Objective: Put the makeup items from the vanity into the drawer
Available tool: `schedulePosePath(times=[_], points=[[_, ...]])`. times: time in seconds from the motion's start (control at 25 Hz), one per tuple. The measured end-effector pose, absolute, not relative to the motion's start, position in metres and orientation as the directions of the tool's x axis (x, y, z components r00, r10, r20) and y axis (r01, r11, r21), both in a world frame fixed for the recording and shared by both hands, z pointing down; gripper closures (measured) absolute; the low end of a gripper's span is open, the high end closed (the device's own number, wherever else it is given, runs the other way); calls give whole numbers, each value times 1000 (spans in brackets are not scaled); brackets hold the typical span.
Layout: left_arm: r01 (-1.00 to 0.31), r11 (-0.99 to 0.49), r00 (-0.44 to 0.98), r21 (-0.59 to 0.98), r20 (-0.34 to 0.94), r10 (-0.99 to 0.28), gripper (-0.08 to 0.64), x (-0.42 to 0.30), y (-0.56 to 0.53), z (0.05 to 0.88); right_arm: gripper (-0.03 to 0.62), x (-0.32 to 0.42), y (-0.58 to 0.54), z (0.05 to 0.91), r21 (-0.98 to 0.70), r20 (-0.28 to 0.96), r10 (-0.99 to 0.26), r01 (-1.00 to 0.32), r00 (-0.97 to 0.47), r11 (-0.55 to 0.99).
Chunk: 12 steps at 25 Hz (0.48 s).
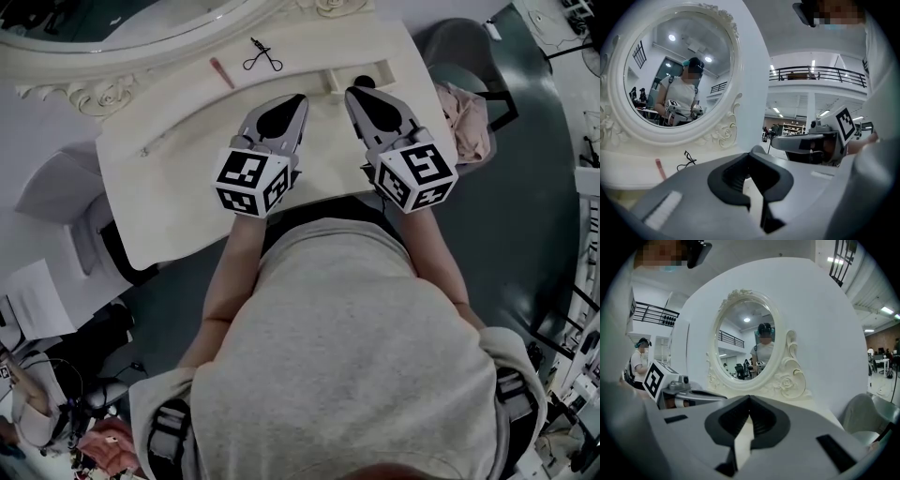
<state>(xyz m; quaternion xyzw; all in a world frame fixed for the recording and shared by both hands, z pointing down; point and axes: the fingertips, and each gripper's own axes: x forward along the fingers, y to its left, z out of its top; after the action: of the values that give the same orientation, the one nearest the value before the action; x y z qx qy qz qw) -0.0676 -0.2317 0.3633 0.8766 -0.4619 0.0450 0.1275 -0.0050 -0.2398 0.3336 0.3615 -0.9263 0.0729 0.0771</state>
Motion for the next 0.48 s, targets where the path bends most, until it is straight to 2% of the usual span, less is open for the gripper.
schedulePosePath(times=[0.48], points=[[-835, -510, 547, 206, 214, -809, 551, -75, -231, 370, 584, -28, -229, 346, -36, 260, -563, -591, -784, 806]])
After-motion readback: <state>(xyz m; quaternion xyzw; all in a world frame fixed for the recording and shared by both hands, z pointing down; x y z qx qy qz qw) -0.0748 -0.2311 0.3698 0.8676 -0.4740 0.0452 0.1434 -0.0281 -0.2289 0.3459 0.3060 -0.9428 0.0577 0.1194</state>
